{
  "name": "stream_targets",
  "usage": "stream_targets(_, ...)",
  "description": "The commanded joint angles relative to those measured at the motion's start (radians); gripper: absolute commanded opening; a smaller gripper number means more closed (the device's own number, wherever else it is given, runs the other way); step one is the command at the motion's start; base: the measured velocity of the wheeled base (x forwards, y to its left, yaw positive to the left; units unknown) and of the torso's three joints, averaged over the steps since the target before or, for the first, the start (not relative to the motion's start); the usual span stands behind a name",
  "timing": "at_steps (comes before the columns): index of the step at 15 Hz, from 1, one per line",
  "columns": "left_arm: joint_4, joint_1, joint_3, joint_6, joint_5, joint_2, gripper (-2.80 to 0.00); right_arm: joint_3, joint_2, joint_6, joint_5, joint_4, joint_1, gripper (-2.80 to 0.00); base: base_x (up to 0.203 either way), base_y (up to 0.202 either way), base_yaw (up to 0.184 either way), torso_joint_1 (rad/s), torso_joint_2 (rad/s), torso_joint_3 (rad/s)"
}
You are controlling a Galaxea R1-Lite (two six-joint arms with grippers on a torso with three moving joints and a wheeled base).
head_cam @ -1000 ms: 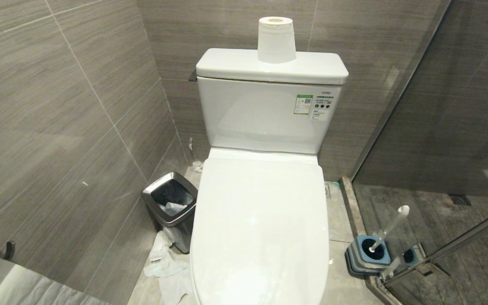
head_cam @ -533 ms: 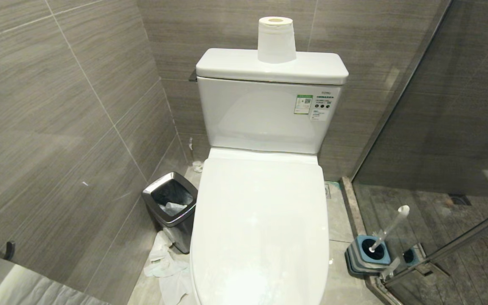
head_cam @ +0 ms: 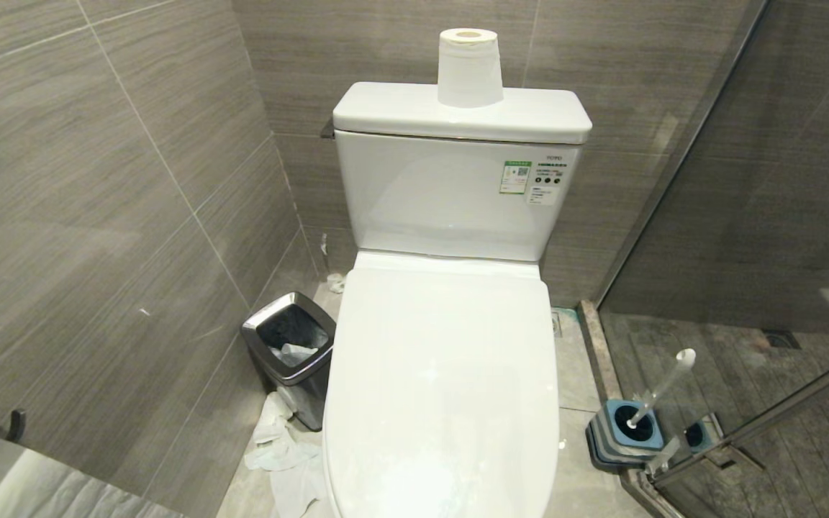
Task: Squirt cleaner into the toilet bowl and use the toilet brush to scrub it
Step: Use the left hand to lift the toilet lid slightly
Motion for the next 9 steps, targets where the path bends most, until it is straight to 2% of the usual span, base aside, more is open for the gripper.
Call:
stream_targets(1,0.006,0.001,-0.04,0.03,-0.026,0.001,-2.8,0.014,-0.001,-0.001,0.001,-0.001,0.0,-2.8,0.0,0.0,0.0,0.0,0.0,0.0)
stream_targets(5,0.081,0.001,-0.16,0.091,-0.122,0.003,-2.8,0.012,-0.001,-0.001,0.001,-0.001,0.0,-2.8,0.0,0.0,0.0,0.0,0.0,0.0)
stream_targets(9,0.157,-0.001,-0.247,0.097,-0.14,0.044,-2.8,0.012,-0.001,-0.001,0.001,-0.001,0.0,-2.8,0.0,0.0,0.0,0.0,0.0,0.0)
